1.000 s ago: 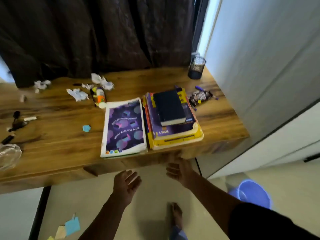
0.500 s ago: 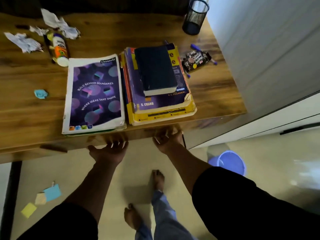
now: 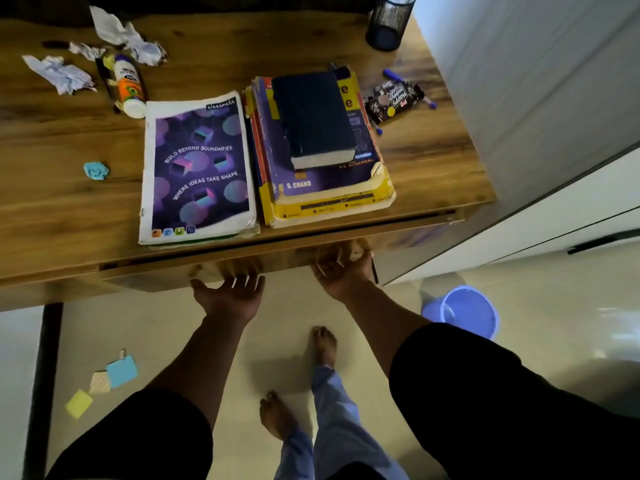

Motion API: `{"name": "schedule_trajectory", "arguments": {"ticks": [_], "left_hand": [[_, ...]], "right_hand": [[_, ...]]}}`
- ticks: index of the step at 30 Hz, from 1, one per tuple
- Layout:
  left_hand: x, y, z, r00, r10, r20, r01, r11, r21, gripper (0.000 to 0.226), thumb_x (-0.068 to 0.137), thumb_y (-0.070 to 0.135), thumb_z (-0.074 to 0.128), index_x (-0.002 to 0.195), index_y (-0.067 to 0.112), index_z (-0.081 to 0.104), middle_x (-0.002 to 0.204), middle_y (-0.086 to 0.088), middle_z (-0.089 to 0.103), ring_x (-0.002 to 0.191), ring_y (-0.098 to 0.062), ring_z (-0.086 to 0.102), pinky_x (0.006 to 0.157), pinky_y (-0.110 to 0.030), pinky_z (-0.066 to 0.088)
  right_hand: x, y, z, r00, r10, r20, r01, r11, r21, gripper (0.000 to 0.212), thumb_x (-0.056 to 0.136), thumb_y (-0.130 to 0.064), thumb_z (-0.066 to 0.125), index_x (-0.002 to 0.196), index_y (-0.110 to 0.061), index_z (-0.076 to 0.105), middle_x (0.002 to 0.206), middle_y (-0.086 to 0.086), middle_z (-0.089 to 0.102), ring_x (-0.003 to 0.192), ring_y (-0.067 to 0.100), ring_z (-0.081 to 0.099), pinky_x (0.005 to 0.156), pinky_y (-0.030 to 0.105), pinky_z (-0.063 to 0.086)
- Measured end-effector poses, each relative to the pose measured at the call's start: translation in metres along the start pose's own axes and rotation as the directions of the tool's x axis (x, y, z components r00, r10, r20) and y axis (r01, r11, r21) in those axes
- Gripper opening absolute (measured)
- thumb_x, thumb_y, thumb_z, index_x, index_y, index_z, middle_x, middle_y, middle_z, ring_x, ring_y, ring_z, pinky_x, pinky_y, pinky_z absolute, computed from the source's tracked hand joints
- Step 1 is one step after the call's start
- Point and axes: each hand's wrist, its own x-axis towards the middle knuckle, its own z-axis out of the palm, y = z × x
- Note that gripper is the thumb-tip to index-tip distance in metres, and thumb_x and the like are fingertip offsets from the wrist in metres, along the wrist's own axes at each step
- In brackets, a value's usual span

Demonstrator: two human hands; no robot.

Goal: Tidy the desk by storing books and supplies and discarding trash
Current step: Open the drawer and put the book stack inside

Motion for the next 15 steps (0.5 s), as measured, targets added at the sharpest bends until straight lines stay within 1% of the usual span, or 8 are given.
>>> {"name": "schedule_trajectory", "arguments": {"ticks": [1,3,7,9,11,15], "left_hand": [[-0.002,-0.002,-0.004,1.000,0.003,-0.008,-0.003,1.000,0.015,0.066,0.086,0.072,0.048,0.120,0.017,0.061,0.123,-0.005,0.068,0.115,-0.027,0.065,0.109,-0.049,0.042],[-0.006,-0.004,-0.010,0.999,0.010,-0.030,-0.009,0.999,0.046,0.069,0.086,0.072,0.049,0.124,0.016,0.060,0.126,-0.006,0.067,0.116,-0.028,0.064,0.112,-0.051,0.040],[-0.015,-0.008,-0.024,0.999,0.007,-0.044,-0.004,0.998,0.058,0.073,0.086,0.069,0.051,0.133,0.014,0.056,0.128,-0.011,0.065,0.118,-0.032,0.062,0.112,-0.055,0.039],[-0.020,-0.010,-0.033,1.000,0.000,-0.031,0.002,0.999,0.046,0.073,0.086,0.068,0.052,0.134,0.013,0.056,0.130,-0.012,0.065,0.120,-0.034,0.061,0.111,-0.056,0.040],[-0.024,-0.010,-0.043,1.000,-0.004,-0.025,0.006,0.999,0.049,0.074,0.086,0.068,0.051,0.135,0.013,0.055,0.132,-0.013,0.063,0.123,-0.035,0.059,0.111,-0.057,0.040],[-0.031,-0.014,-0.058,0.999,-0.005,-0.034,0.007,0.998,0.068,0.077,0.088,0.070,0.047,0.139,0.012,0.051,0.135,-0.015,0.059,0.128,-0.037,0.054,0.111,-0.058,0.039]], "right_hand": [[-0.001,0.002,-0.004,1.000,-0.002,-0.003,0.002,1.000,0.004,0.087,0.090,-0.082,0.030,0.136,-0.013,0.056,0.150,0.019,0.047,0.137,0.038,0.047,0.096,0.052,0.048],[-0.004,0.005,-0.013,1.000,-0.007,-0.005,0.007,1.000,0.007,0.089,0.090,-0.083,0.032,0.140,-0.013,0.053,0.151,0.019,0.047,0.135,0.038,0.049,0.098,0.052,0.049],[-0.013,0.009,-0.032,1.000,-0.013,0.026,0.013,1.000,0.003,0.089,0.090,-0.083,0.032,0.143,-0.014,0.050,0.150,0.020,0.049,0.133,0.039,0.051,0.102,0.053,0.048],[-0.017,0.012,-0.039,1.000,-0.017,0.026,0.017,1.000,0.006,0.087,0.091,-0.082,0.032,0.144,-0.014,0.049,0.149,0.020,0.049,0.132,0.040,0.052,0.100,0.053,0.048],[-0.020,0.016,-0.045,1.000,-0.026,0.017,0.026,1.000,0.012,0.086,0.092,-0.080,0.034,0.145,-0.014,0.048,0.148,0.021,0.050,0.130,0.041,0.054,0.099,0.053,0.049],[-0.030,0.022,-0.060,0.999,-0.039,0.019,0.039,0.999,0.015,0.083,0.092,-0.079,0.038,0.143,-0.014,0.048,0.140,0.021,0.055,0.125,0.041,0.057,0.105,0.055,0.049]]}}
